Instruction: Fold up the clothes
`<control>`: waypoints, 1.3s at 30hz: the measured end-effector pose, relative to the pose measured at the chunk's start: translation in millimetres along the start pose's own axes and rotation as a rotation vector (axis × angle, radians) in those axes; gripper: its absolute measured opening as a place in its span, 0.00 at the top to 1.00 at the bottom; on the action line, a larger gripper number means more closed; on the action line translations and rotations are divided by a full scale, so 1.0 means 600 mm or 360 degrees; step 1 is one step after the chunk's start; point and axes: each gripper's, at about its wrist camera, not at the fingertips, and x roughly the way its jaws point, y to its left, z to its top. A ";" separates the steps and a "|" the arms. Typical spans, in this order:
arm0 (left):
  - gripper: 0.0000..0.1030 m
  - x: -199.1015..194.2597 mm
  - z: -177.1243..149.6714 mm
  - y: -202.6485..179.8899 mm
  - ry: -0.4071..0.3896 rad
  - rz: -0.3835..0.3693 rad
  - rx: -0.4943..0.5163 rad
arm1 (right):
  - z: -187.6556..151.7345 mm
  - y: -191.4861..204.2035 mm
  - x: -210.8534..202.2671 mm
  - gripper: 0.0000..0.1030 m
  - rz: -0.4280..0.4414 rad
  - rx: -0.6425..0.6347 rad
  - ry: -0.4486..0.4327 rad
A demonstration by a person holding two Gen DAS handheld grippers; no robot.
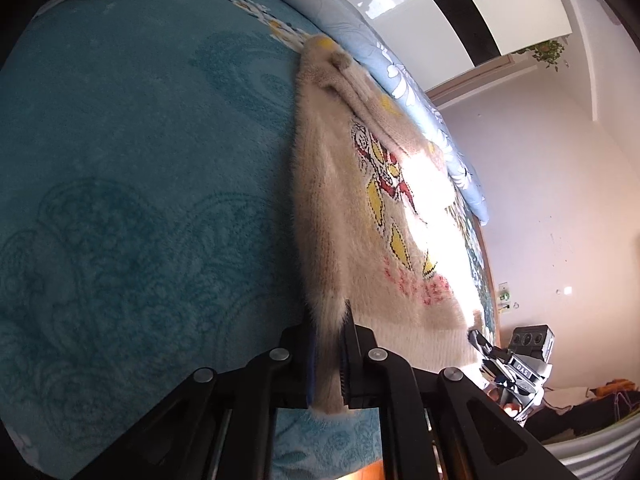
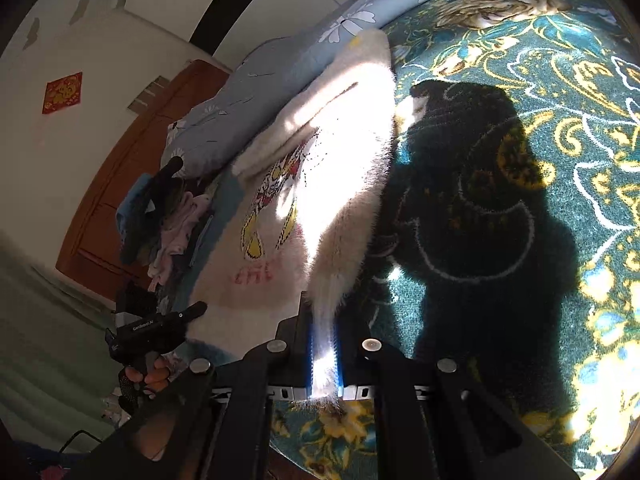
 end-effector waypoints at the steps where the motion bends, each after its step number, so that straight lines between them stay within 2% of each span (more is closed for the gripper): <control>1: 0.91 0.002 0.000 0.002 0.0006 -0.0013 -0.0006 | -0.002 -0.003 0.000 0.92 0.0011 0.0013 0.0002; 4: 0.91 0.010 0.010 0.010 0.0027 -0.0067 -0.0054 | -0.001 -0.009 -0.003 0.92 0.0074 0.0055 -0.0008; 7: 0.91 -0.001 0.033 0.010 0.0015 -0.0200 -0.0068 | 0.013 -0.006 -0.012 0.92 0.0189 0.0082 -0.0058; 12: 0.91 -0.039 0.098 -0.023 -0.0105 -0.0403 -0.0049 | 0.072 0.019 -0.034 0.92 0.0336 0.0055 -0.0171; 14: 0.91 -0.040 0.137 -0.045 -0.0133 -0.0435 -0.0026 | 0.109 0.032 -0.034 0.92 0.0359 0.0048 -0.0208; 17: 0.91 -0.022 0.211 -0.089 -0.0160 -0.0406 0.0033 | 0.172 0.049 -0.030 0.92 0.0373 0.0055 -0.0249; 19: 0.90 -0.006 0.267 -0.108 -0.0161 -0.0398 0.0015 | 0.222 0.053 -0.020 0.92 0.0344 0.0072 -0.0261; 23: 0.89 0.032 0.347 -0.116 -0.0160 -0.0265 0.0037 | 0.317 0.043 0.025 0.92 0.0289 0.0177 -0.0258; 27: 0.89 0.089 0.417 -0.119 -0.0157 -0.0128 0.0056 | 0.398 0.033 0.087 0.92 0.0155 0.0217 -0.0210; 31: 0.87 0.166 0.476 -0.087 -0.0122 -0.0055 0.0004 | 0.446 0.002 0.140 0.92 0.0041 0.0289 -0.0171; 35: 0.87 0.229 0.497 -0.053 -0.0057 0.0039 -0.0035 | 0.463 -0.038 0.199 0.92 -0.0082 0.0353 -0.0102; 39: 0.87 0.247 0.500 -0.030 -0.0051 0.0001 -0.0084 | 0.465 -0.067 0.225 0.92 -0.0089 0.0419 -0.0092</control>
